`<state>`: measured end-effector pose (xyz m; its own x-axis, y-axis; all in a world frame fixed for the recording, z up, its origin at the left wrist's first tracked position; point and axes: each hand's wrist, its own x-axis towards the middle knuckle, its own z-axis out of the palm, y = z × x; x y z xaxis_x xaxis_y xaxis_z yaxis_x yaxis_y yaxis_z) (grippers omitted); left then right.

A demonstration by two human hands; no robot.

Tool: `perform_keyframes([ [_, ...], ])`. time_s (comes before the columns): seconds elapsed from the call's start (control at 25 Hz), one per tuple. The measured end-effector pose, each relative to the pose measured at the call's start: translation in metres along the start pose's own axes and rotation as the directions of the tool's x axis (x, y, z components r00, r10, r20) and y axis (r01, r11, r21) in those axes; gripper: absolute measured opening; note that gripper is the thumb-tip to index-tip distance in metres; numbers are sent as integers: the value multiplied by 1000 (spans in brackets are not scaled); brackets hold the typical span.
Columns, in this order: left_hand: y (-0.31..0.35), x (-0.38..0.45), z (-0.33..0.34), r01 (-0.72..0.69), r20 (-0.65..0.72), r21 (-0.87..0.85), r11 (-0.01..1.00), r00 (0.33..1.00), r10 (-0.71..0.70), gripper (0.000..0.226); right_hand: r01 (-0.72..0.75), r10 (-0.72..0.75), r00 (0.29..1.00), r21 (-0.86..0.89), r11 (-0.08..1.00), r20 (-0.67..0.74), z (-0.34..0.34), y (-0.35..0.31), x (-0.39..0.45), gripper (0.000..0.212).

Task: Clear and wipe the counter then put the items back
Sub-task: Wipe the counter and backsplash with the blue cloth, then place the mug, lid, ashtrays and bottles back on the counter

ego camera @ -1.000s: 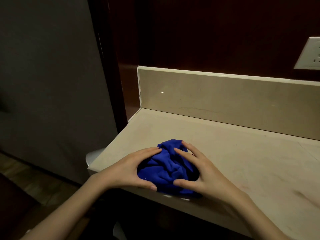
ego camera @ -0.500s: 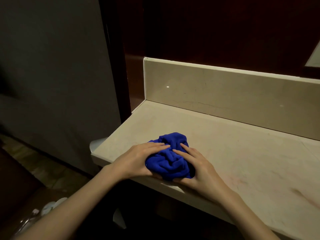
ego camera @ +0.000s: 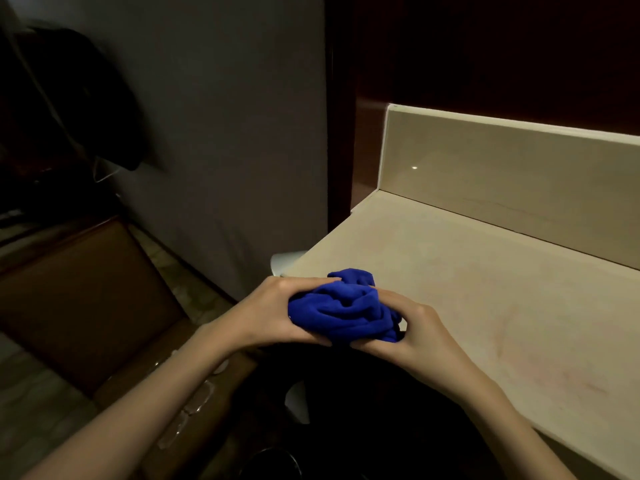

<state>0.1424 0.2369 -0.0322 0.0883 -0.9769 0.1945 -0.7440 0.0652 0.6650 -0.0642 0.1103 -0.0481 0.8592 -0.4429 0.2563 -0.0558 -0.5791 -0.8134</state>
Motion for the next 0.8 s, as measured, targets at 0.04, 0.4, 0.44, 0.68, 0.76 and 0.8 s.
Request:
perform_keyframes([
  [0.04,-7,-14,-12,47,-7,-4,999,999,-47,74,-2,2,999,6,1000,41,12,-8,10,48],
  [0.4,-137,-162,-135,337,41,-34,941,941,-336,69,-44,20,955,75,996,295,208,-70,114,49],
  [0.44,-155,-177,-151,358,45,-34,933,933,-356,69,-56,26,951,89,994,307,236,-75,126,50],
  [0.68,-254,-243,-222,451,47,-36,892,892,-450,69,-126,61,901,124,984,429,358,-95,201,52],
  [0.76,-284,-256,-236,483,33,-59,874,876,-482,68,-133,61,875,117,984,481,388,-91,229,54],
  [0.8,-298,-261,-241,503,23,-72,861,864,-503,68,-127,53,860,112,986,507,400,-89,244,53],
])
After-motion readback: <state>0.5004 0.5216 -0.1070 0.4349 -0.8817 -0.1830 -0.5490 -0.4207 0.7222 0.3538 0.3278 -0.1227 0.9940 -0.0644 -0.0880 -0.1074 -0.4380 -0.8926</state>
